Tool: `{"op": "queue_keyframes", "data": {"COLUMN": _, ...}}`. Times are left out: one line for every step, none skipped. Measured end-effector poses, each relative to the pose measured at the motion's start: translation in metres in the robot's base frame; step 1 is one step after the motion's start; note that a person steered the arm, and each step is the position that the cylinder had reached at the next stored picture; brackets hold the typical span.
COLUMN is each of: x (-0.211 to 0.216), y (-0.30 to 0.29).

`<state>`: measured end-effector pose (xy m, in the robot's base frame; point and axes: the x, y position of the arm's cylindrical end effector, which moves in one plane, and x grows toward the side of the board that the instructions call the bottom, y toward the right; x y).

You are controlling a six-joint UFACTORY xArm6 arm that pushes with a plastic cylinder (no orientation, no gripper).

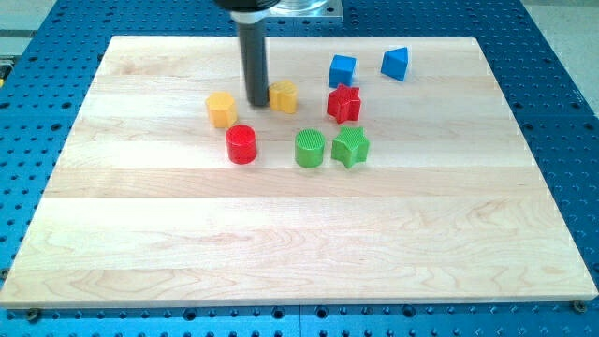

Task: Push the yellow heart into the blue blocks

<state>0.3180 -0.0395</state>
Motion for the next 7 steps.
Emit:
{"op": "queue_keyframes", "data": {"x": -0.008, "y": 0.013}}
{"op": "queue_keyframes", "data": {"x": 0.069, "y": -0.046}}
{"op": "queue_keyframes", "data": {"x": 0.051, "y": 0.011}}
{"op": "queue_keyframes", "data": {"x": -0.011, "y": 0.059}}
{"op": "queue_keyframes", "data": {"x": -0.015, "y": 0.056}}
{"op": "queue_keyframes", "data": {"x": -0.029, "y": 0.037}}
{"op": "queue_keyframes", "data": {"x": -0.048, "y": 0.08}}
